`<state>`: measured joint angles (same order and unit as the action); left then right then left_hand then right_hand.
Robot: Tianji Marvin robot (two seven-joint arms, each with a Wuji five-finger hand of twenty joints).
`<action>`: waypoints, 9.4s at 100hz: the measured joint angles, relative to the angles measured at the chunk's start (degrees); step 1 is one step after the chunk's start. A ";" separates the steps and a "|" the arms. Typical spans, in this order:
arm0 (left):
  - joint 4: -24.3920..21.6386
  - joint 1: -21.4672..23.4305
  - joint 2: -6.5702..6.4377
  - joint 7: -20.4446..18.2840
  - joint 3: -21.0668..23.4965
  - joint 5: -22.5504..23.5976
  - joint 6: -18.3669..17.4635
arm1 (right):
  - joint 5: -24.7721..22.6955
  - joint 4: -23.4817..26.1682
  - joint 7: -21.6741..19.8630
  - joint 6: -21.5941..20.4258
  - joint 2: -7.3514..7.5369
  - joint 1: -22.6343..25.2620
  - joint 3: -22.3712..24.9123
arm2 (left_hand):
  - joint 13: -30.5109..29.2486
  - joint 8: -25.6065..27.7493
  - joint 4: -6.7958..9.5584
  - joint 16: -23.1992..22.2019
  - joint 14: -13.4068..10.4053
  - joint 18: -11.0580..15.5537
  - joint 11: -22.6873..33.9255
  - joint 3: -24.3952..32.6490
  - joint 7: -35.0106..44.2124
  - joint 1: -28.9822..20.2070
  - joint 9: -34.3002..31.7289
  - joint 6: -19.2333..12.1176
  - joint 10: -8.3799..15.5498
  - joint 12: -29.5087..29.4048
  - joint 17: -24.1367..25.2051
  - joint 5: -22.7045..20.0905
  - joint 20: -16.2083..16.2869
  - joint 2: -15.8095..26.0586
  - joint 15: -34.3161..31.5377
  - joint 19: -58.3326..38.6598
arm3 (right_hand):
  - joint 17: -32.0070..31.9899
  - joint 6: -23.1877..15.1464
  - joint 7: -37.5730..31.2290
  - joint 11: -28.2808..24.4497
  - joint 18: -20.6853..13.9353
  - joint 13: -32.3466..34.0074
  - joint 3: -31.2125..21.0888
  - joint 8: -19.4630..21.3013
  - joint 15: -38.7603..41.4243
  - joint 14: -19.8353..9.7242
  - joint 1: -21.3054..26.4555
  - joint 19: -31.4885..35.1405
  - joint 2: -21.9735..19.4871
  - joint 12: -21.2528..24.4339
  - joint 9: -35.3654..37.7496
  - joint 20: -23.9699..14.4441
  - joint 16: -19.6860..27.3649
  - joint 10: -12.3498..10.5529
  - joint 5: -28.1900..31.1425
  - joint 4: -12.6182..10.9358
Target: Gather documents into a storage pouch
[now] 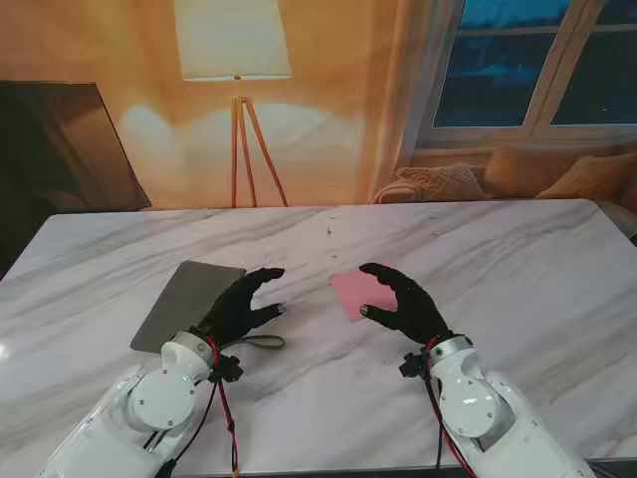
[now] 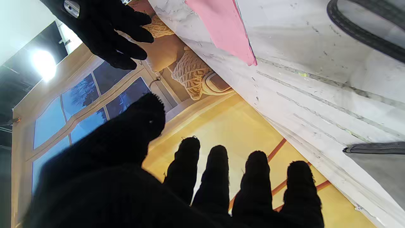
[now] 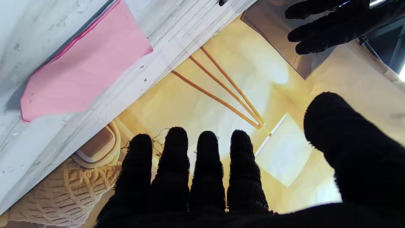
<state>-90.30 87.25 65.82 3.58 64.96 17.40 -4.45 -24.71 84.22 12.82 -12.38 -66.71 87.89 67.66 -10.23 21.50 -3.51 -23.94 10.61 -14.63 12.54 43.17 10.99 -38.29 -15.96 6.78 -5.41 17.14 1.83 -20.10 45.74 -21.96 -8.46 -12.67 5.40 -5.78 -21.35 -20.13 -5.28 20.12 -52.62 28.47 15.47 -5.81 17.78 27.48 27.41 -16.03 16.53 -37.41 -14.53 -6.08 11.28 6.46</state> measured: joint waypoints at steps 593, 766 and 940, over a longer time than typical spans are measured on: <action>6.48 -8.14 -2.80 -3.56 -4.83 30.19 26.92 | 0.42 1.63 -1.78 3.75 0.26 0.56 -0.73 | -26.02 4.63 -8.37 -45.49 7.11 -1.59 30.36 23.85 30.82 -21.26 -35.52 9.66 -10.36 38.48 -20.39 -10.70 8.34 -23.77 -60.56 -69.15 | 0.70 0.00 -1.39 -0.87 1.24 0.04 0.00 -0.44 0.56 0.00 0.00 3.36 -0.02 -0.60 -0.02 -2.29 -0.65 0.09 0.01 0.00; -9.65 -6.13 -2.42 -10.03 -6.19 8.40 18.40 | -0.63 -6.94 -3.93 7.80 -0.41 -12.26 -13.69 | -25.98 5.16 -8.39 -45.96 7.11 -1.60 29.57 24.44 30.59 -21.84 -36.34 9.66 -10.46 41.86 -19.03 -11.37 8.41 -23.96 -60.55 -69.10 | -1.05 -2.15 -10.18 -6.50 -0.28 -1.23 -12.41 1.15 3.12 -1.32 6.55 1.53 11.39 -4.38 6.38 1.24 -0.54 -1.77 9.51 0.72; -17.64 4.74 -3.77 -14.54 10.55 16.12 17.39 | -5.73 -1.90 0.52 5.81 -0.73 -8.55 -11.30 | -2.31 0.12 -0.73 -9.46 6.14 -1.67 4.36 4.25 3.48 -3.84 -6.01 2.05 -5.80 7.23 3.66 -3.94 -0.06 -1.39 -7.40 -16.72 | 17.81 -2.73 -25.60 -24.69 5.98 30.16 -4.54 -4.75 49.80 6.15 25.41 51.31 4.31 -27.60 40.76 -7.20 -21.00 6.98 36.88 8.06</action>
<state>-107.94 91.99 62.05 -10.95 75.50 33.52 12.94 -30.43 82.32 13.35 -6.57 -67.44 79.34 56.36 -12.54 21.63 -4.24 -33.40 16.74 -16.29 16.90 47.42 14.47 -42.12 -21.96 8.84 -11.21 24.37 5.48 -24.05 45.69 -23.36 -15.86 -29.39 23.21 -8.51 -46.95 -44.82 0.70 50.29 -57.16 23.72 65.27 0.34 43.18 78.80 31.72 -43.63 57.29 -44.61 -35.53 0.90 48.15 14.52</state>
